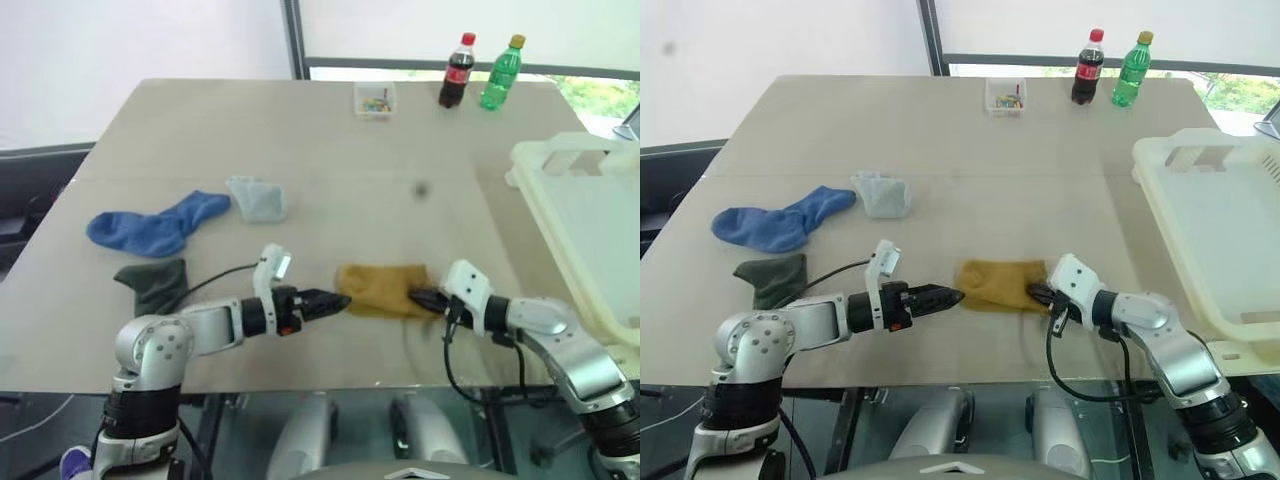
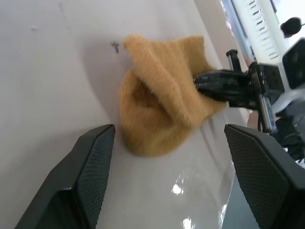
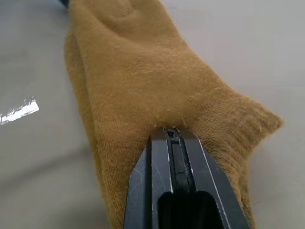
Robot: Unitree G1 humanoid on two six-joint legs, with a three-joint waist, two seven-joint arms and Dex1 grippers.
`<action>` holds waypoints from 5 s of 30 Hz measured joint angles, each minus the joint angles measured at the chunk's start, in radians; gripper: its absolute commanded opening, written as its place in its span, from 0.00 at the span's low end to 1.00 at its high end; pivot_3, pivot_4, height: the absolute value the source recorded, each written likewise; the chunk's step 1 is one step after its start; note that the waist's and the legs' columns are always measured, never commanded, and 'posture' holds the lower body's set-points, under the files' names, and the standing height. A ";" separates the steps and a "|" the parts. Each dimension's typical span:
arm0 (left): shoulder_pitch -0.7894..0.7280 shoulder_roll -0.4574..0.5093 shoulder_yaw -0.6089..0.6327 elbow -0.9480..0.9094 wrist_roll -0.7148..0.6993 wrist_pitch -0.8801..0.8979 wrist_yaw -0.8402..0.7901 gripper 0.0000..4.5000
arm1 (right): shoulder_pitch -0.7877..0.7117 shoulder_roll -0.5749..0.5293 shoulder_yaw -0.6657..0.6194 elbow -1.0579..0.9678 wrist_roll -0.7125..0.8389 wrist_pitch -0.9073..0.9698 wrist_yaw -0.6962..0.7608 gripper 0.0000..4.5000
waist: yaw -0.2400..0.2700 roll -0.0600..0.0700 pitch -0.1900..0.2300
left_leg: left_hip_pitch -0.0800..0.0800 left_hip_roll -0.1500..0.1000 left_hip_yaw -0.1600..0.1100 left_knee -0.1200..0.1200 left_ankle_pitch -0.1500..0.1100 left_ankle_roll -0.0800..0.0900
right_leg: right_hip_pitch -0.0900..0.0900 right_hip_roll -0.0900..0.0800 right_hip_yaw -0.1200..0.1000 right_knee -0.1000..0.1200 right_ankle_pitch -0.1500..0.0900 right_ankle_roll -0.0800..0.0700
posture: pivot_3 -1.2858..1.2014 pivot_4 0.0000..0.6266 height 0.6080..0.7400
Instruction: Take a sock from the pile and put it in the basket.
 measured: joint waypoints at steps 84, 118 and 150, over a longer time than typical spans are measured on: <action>0.033 0.302 -0.138 -0.235 0.369 -0.565 -0.542 0.86 | -0.073 0.058 -0.148 -0.334 0.422 0.905 -0.362 0.72 | -0.015 0.000 0.002 | -0.002 0.001 0.001 -0.007 0.000 0.000 | -0.004 0.001 0.000 -0.003 -0.001 0.000 | 0.52 0.24 1.00; -0.194 -0.027 -0.271 -0.095 0.513 -0.778 -0.396 0.86 | -0.568 0.077 -0.680 0.371 0.382 0.449 -0.594 0.01 | -0.011 -0.001 0.003 | -0.004 0.005 0.010 -0.001 0.000 0.000 | -0.004 0.007 0.004 -0.001 0.002 -0.002 | 0.52 0.24 1.00; -0.114 -0.008 -0.161 -0.030 0.546 -0.849 -0.286 0.86 | -0.215 -0.022 -0.788 -0.023 0.504 0.498 -0.462 0.99 | -0.023 0.001 0.002 | -0.001 0.010 0.016 -0.003 -0.002 0.003 | -0.004 0.011 0.009 -0.001 0.002 -0.001 | 0.52 0.24 1.00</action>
